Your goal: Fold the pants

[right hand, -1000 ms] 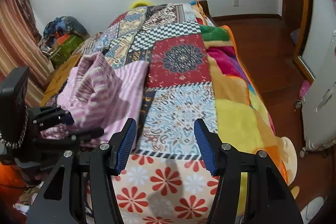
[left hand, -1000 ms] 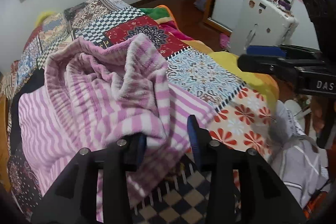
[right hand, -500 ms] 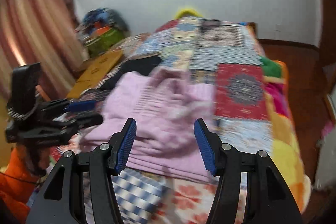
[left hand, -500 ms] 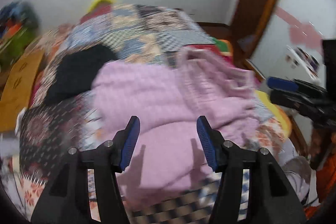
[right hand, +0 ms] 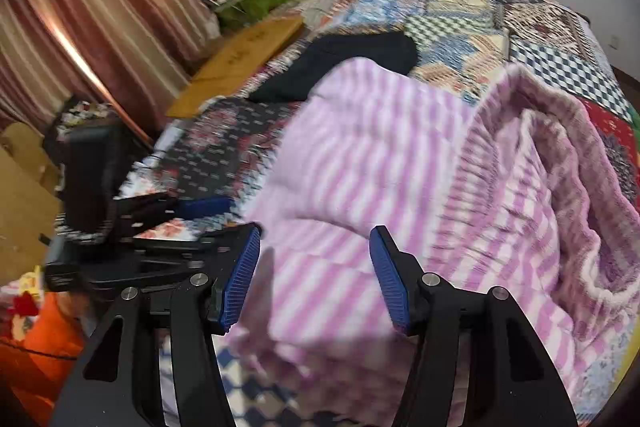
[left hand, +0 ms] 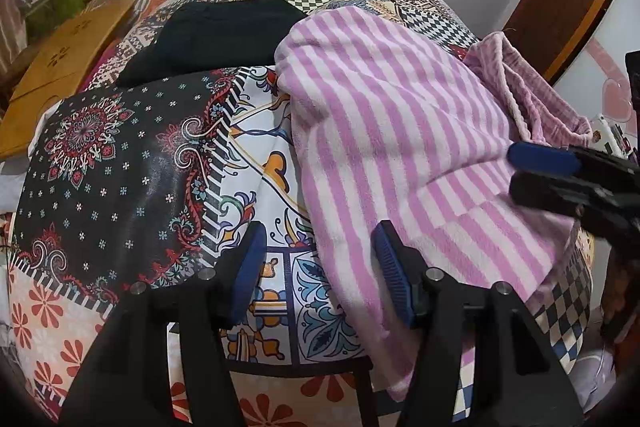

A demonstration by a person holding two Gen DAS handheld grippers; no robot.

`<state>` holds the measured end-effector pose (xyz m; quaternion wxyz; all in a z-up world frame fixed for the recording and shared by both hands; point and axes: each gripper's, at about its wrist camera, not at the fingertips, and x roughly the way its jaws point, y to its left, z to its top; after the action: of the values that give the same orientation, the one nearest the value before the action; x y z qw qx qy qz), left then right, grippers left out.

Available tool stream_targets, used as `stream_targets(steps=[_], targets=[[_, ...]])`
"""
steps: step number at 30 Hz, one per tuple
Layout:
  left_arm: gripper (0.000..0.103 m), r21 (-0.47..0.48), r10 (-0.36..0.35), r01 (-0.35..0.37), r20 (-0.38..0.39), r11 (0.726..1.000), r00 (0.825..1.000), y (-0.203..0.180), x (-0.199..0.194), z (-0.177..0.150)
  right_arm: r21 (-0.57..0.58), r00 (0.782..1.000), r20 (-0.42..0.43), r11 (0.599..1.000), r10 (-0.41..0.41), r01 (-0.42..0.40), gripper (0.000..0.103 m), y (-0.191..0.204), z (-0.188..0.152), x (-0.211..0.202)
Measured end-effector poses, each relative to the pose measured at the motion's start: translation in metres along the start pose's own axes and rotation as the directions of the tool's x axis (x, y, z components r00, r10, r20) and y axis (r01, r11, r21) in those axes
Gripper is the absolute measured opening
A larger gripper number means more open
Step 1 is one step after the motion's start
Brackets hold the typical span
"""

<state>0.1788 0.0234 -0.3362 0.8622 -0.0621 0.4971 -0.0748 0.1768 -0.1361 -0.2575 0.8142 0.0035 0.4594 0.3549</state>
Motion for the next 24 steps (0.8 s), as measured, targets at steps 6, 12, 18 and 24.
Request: stream_targets(steps=[6, 12, 18, 24], targets=[[0.057, 0.001, -0.007, 0.007, 0.003, 1.0, 1.0, -0.001, 0.002, 0.0, -0.025, 0.975, 0.041, 0.975, -0.218, 0.219, 0.051, -0.032, -0.011, -0.032], [0.057, 0.014, 0.008, -0.008, 0.008, 1.0, 1.0, -0.002, -0.006, 0.007, 0.056, 0.909, 0.046, 0.909, -0.415, 0.412, 0.053, -0.079, -0.024, -0.069], [0.066, 0.064, 0.042, -0.045, 0.054, 0.997, 0.998, -0.005, -0.016, 0.034, 0.19, 0.921, 0.069, 0.911, -0.384, 0.365, 0.056, -0.097, -0.037, -0.103], [0.067, 0.153, 0.085, -0.083, -0.008, 0.985, 0.996, -0.011, 0.012, 0.059, 0.186, 0.947, 0.068, 0.937, -0.314, 0.297, 0.059, -0.076, -0.062, -0.111]])
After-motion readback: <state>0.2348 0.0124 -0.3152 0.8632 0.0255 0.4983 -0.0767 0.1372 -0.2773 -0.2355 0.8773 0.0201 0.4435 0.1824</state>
